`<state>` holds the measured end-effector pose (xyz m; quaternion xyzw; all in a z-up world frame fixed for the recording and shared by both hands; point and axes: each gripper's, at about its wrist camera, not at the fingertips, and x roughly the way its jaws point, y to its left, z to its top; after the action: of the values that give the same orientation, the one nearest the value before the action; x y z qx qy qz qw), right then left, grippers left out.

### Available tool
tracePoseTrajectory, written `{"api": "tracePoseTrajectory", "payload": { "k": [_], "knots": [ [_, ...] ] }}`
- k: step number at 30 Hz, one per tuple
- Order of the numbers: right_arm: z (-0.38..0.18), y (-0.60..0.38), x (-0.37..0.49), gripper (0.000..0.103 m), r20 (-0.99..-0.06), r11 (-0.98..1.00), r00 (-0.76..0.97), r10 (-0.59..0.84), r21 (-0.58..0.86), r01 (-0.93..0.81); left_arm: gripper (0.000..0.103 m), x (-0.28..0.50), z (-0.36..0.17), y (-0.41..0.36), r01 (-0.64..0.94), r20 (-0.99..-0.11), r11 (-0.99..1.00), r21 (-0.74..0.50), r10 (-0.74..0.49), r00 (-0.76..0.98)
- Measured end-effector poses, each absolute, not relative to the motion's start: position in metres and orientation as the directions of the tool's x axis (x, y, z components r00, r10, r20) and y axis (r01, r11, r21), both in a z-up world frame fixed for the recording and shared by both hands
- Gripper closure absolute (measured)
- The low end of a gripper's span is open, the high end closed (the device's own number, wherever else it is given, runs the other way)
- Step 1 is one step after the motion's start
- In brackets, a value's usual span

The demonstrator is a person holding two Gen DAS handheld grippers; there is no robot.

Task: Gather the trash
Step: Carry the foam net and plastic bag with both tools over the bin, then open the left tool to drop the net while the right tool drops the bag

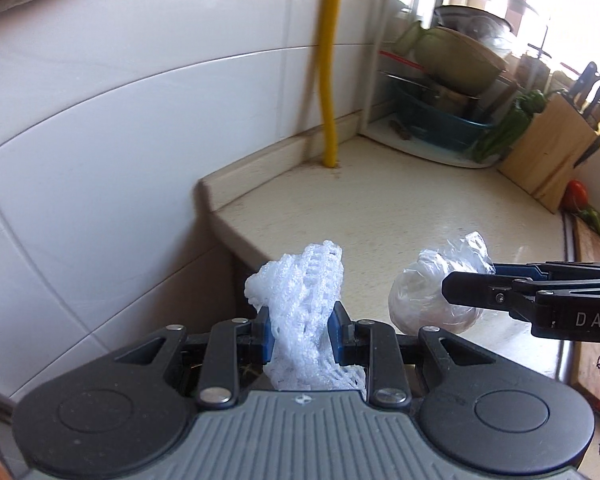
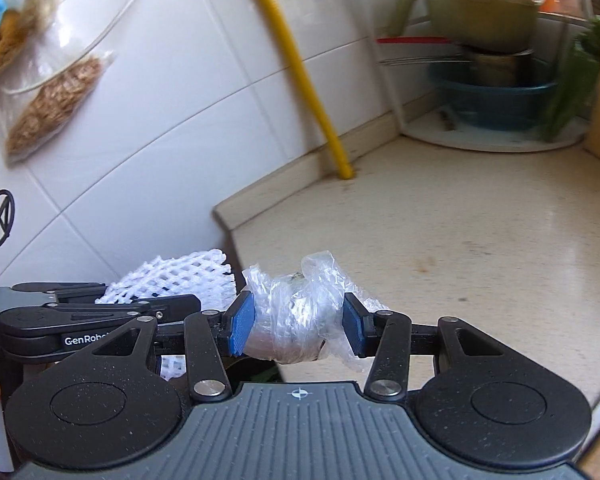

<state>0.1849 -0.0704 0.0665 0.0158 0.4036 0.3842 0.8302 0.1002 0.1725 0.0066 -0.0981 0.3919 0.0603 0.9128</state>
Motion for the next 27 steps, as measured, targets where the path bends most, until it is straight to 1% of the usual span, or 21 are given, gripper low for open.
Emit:
{"api": "tracePoseTrajectory", "payload": {
  "k": [12,17,27],
  "knots": [
    [0.055,-0.01,0.147,0.048,-0.672,0.606,0.26,0.693,0.348,-0.715,0.078,0.059,-0.009,0.219,-0.298,-0.76,0.95,-0.092,0.126,0.637],
    [0.042,0.012,0.135,0.048,-0.687,0.587,0.218,0.693,0.362,-0.724,0.078,0.054,-0.034,0.235,-0.327,-0.799,0.94,-0.095,0.124,0.588],
    [-0.003,0.052,0.114,0.048,-0.753,0.576,0.126,0.646,0.372,-0.728,0.078,0.065,-0.08,0.269,-0.395,-0.868,0.912,-0.113,0.103,0.486]
  ]
}}
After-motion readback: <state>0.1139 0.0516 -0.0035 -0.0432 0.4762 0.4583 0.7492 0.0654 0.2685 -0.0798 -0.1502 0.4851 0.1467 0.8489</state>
